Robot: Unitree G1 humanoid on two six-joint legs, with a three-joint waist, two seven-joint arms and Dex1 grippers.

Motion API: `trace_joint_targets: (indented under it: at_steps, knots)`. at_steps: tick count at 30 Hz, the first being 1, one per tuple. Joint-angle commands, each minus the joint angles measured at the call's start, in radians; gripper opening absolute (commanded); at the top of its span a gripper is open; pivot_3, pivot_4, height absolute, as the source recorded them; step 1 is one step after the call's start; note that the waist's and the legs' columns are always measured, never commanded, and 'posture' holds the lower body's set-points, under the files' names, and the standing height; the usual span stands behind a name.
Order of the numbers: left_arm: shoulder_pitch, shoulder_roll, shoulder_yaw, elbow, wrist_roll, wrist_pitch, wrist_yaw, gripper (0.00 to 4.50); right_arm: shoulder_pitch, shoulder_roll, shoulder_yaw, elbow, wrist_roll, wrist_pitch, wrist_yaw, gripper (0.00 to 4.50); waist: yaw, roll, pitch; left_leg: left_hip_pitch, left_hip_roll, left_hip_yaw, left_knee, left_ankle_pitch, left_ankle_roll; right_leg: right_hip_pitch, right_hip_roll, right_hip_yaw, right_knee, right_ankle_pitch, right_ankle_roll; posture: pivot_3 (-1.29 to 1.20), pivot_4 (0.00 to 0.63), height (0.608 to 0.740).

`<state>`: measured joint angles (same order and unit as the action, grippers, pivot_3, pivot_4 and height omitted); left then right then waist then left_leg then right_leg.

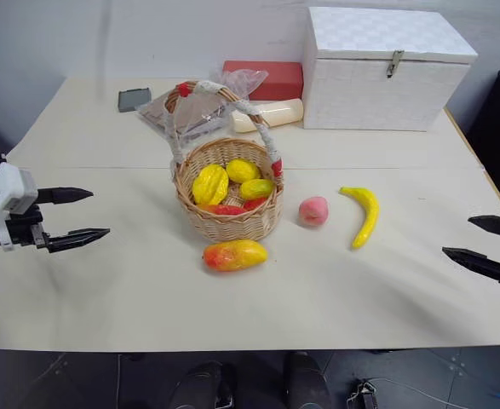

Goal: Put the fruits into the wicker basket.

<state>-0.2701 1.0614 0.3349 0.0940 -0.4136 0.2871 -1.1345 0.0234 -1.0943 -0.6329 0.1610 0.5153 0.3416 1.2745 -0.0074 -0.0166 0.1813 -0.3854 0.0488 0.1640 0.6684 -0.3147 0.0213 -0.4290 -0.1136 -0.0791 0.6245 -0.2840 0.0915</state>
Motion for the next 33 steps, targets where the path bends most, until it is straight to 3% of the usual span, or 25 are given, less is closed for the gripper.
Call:
trace_joint_targets:
  at_steps: [1,10,17,24,33]
  knots:
    - [-0.038,0.007,0.005,0.015,0.021,-0.028,0.018,4.50,-0.019,0.007,-0.002,-0.007,-0.005,-0.034,-0.012,4.46,0.001,0.000,0.000,0.000,0.000,0.000,0.000,0.000,0.000,0.000,0.000,0.000,0.000,0.000,0.000,0.00,0.150,0.740]
    - [-0.098,-0.031,-0.004,-0.048,-0.069,0.087,0.006,4.50,-0.030,0.026,-0.003,-0.074,0.013,-0.015,-0.043,4.46,0.003,0.000,0.000,0.000,0.000,0.000,0.002,0.000,0.000,0.000,0.001,0.000,0.001,0.000,0.000,0.00,0.150,0.740]
    - [-0.075,-0.092,-0.116,-0.310,-0.141,0.187,-0.010,4.50,0.049,0.002,-0.046,-0.415,0.240,0.262,0.019,4.46,0.005,0.000,0.000,0.000,0.000,0.000,0.004,0.000,0.000,0.000,0.002,0.001,0.003,0.000,0.001,0.00,0.150,0.740]
    - [-0.034,-0.171,-0.285,-0.433,-0.037,0.151,0.049,4.50,0.066,0.020,-0.078,-0.775,0.461,0.410,-0.096,4.46,0.006,0.000,0.000,-0.001,0.000,-0.001,0.007,-0.001,0.001,0.002,0.002,0.002,0.003,0.001,0.002,0.00,0.150,0.740]
    - [-0.058,-0.306,-0.473,-0.341,0.154,0.104,0.170,4.50,0.043,0.032,-0.079,-0.868,0.542,0.447,-0.229,4.46,0.013,-0.001,0.000,-0.003,-0.001,-0.004,0.011,-0.002,0.004,0.003,0.000,0.002,0.002,0.001,0.002,0.00,0.150,0.740]
